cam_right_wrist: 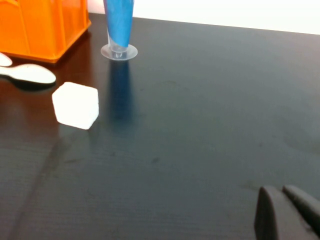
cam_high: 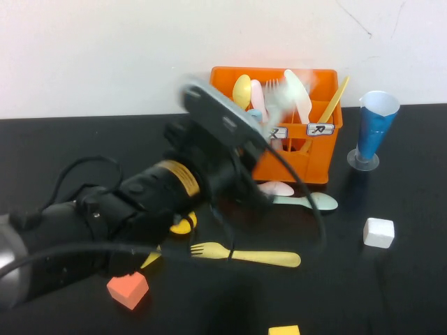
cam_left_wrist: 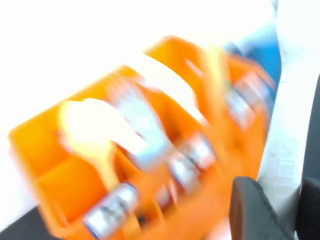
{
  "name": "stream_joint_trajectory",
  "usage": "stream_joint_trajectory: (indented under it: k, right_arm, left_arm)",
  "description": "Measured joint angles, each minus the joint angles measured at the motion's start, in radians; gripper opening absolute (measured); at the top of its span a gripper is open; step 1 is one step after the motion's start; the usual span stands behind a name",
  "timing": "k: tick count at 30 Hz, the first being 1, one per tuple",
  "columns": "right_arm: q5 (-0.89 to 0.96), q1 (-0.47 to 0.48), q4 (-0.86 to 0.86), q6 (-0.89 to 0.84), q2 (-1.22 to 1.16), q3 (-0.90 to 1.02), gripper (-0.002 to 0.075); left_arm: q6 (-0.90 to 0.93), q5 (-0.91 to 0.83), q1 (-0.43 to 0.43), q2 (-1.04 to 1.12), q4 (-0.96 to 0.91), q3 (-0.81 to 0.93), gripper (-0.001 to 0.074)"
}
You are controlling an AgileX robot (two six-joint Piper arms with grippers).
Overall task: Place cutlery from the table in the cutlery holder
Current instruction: Place the fork on the box
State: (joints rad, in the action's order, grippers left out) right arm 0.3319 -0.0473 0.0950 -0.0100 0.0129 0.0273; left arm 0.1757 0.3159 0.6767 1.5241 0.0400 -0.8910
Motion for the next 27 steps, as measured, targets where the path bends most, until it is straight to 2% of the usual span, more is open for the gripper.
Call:
stream_joint_trajectory:
  k: [2, 4, 9, 17, 23, 27]
  right_arm:
    - [0.000, 0.000, 0.000, 0.000, 0.000, 0.000, -0.0003]
    - [0.000, 0.000, 0.000, 0.000, 0.000, 0.000, -0.0003]
    - [0.000, 0.000, 0.000, 0.000, 0.000, 0.000, -0.0003]
    - [0.000, 0.000, 0.000, 0.000, 0.000, 0.000, -0.0003]
    - [0.000, 0.000, 0.000, 0.000, 0.000, 0.000, -0.0003]
    - [0.000, 0.000, 0.000, 0.000, 0.000, 0.000, -0.0003]
  left_arm:
    - [-0.170, 0.143, -0.033, 0.024, -0.017, 0.009, 0.0159]
    - [-0.263, 0.276, -0.059, 0.061, -0.022, 0.009, 0.0158]
    - [-0.356, 0.483, -0.101, 0.175, -0.031, -0.048, 0.0159]
    - [-0.444, 0.505, -0.113, 0.378, -0.074, -0.279, 0.0159]
    - [-0.459, 0.426, -0.113, 0.464, -0.115, -0.371, 0.0164]
    - [-0.465, 0.398, -0.113, 0.474, -0.115, -0.375, 0.0272]
